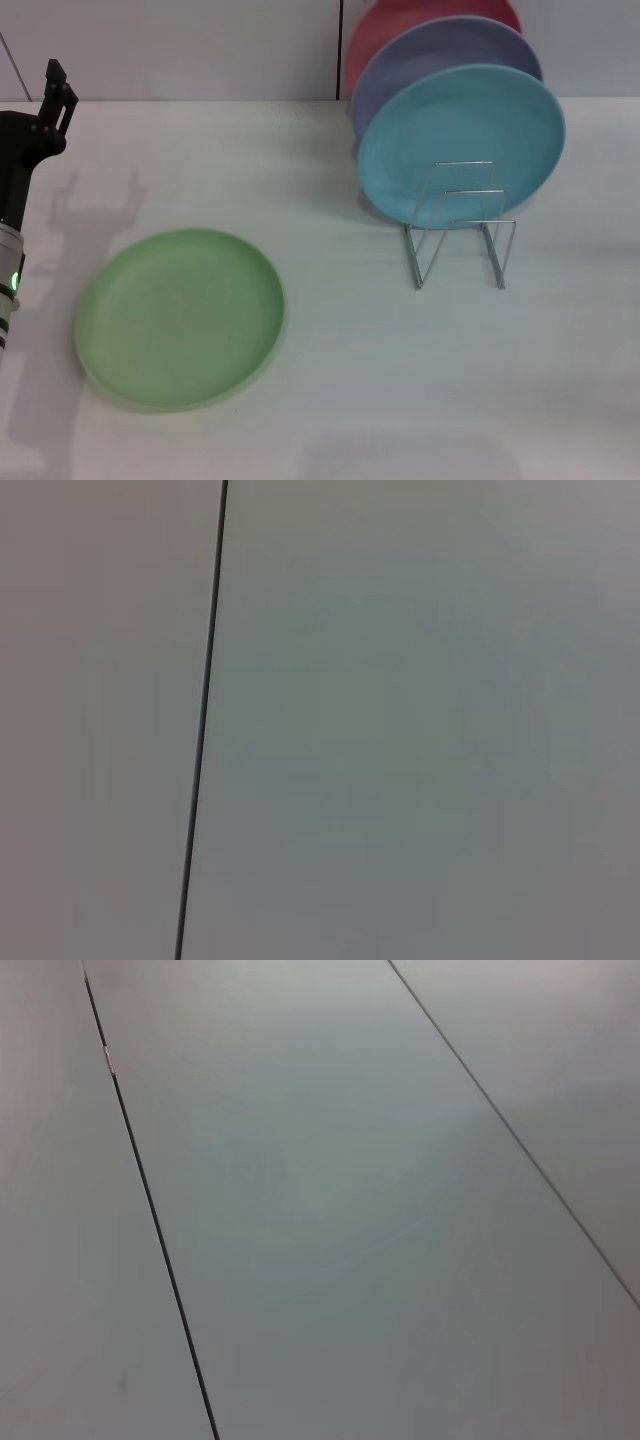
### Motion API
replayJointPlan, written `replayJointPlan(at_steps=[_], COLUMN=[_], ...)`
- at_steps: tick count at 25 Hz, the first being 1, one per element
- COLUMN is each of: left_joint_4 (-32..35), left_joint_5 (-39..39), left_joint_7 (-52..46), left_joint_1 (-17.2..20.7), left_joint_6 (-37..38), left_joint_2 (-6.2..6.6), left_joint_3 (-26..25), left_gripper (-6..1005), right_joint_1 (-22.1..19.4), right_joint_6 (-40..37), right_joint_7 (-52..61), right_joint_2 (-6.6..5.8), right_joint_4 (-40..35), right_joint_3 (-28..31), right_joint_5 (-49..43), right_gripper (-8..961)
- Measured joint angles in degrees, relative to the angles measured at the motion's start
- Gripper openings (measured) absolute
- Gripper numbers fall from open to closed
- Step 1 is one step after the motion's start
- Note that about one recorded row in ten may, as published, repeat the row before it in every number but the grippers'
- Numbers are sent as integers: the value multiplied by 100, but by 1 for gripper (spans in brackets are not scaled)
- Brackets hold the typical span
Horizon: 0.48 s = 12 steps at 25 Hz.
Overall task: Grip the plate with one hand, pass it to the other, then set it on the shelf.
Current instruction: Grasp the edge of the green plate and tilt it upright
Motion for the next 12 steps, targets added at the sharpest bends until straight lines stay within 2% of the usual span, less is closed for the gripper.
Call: replayJointPlan(at_steps=[9, 12], left_joint_4=[-107, -288], left_joint_5=[9, 71], left_joint_7=[8, 42], left_joint_1=[31, 17], left_joint_6=[-71, -394], left_joint_2=[8, 35], left_joint_3=[4, -28], left_gripper=[815, 815], right_joint_1=[-24, -20], right_joint_6=[3, 10], right_joint_7=[0, 0], right_joint_2=[0, 0], right_joint_4=[-2, -4], right_joint_3=[0, 0], right_joint_5=[0, 1], right_gripper=[640, 640])
